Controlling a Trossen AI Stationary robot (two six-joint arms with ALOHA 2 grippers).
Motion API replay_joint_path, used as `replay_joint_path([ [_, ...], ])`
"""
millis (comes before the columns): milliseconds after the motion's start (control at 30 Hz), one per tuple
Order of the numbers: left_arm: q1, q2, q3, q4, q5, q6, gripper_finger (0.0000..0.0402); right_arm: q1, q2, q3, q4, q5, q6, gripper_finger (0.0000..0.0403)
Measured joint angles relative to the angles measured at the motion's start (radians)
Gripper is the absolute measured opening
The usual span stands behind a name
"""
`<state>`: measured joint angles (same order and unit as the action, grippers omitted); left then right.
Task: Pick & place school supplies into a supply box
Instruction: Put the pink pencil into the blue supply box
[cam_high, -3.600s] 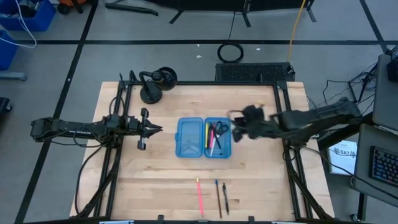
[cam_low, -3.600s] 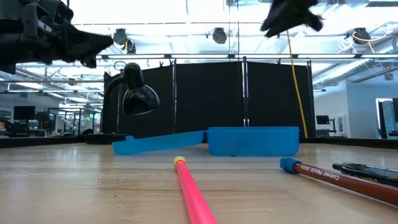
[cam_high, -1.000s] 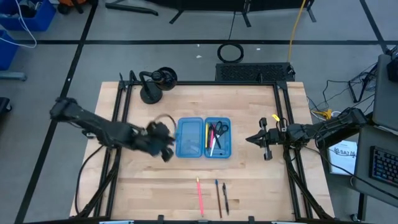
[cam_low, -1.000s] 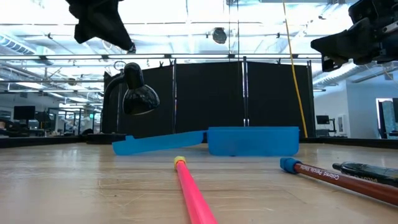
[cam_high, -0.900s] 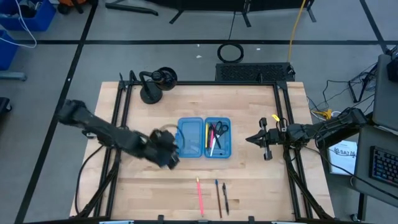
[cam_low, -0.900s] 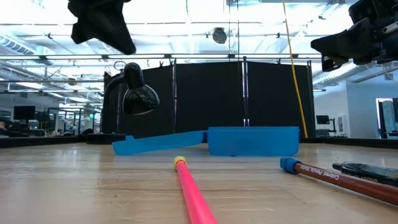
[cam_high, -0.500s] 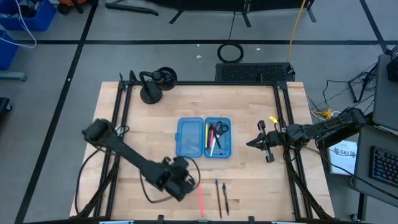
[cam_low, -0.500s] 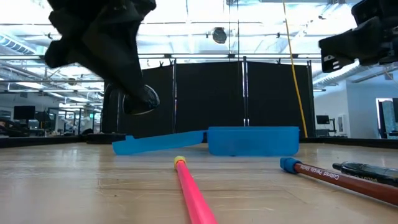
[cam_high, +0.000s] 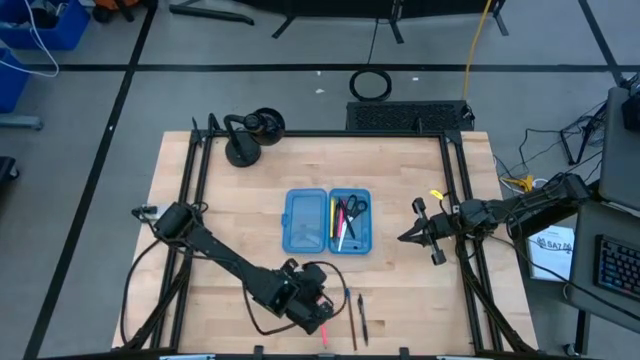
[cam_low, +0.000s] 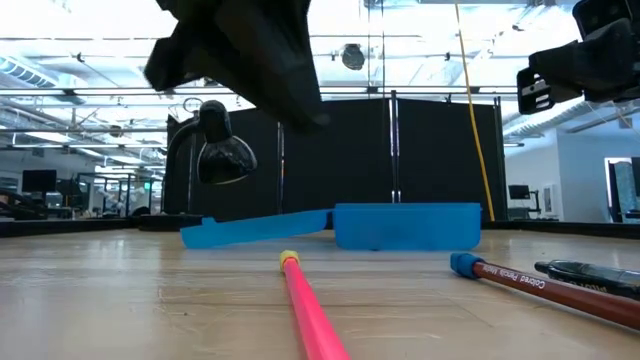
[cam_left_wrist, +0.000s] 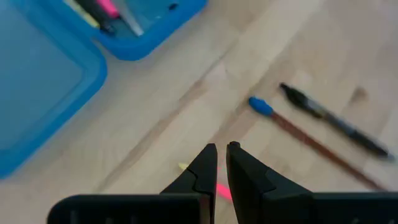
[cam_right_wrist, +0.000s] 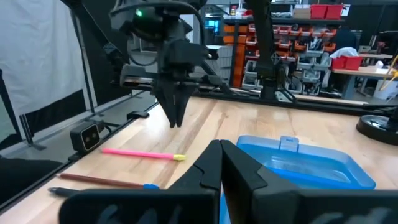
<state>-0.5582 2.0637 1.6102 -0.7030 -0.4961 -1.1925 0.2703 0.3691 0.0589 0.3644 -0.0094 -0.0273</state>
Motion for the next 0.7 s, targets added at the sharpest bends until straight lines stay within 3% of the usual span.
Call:
replay_joint_path([
  [67, 0.010, -0.004, 0.009, -0.006, 0.064, 0.106, 0.0037, 0.000, 0.000, 0.000, -0.003, 0.000, 0.000, 0.0000],
  [200, 0.058, 0.000, 0.034, -0.004, 0.344, 0.452, 0.0037, 0.000, 0.000, 0.000, 0.000, 0.000, 0.000, 0.0000],
  [400, 0.106, 0.008, 0.105, -0.067, 0.479, 0.899, 0.0037, 0.000, 0.000, 0.000, -0.003, 0.000, 0.019, 0.0000],
  [500, 0.118, 0.008, 0.151, -0.160, 0.486, 1.123, 0.0038, 0.000, 0.000, 0.000, -0.003, 0.001, 0.037, 0.0000],
  [700, 0.167, 0.085, 0.292, -0.298, 0.323, 1.357, 0.0038, 0.000, 0.000, 0.000, -0.006, 0.003, 0.069, 0.0000],
])
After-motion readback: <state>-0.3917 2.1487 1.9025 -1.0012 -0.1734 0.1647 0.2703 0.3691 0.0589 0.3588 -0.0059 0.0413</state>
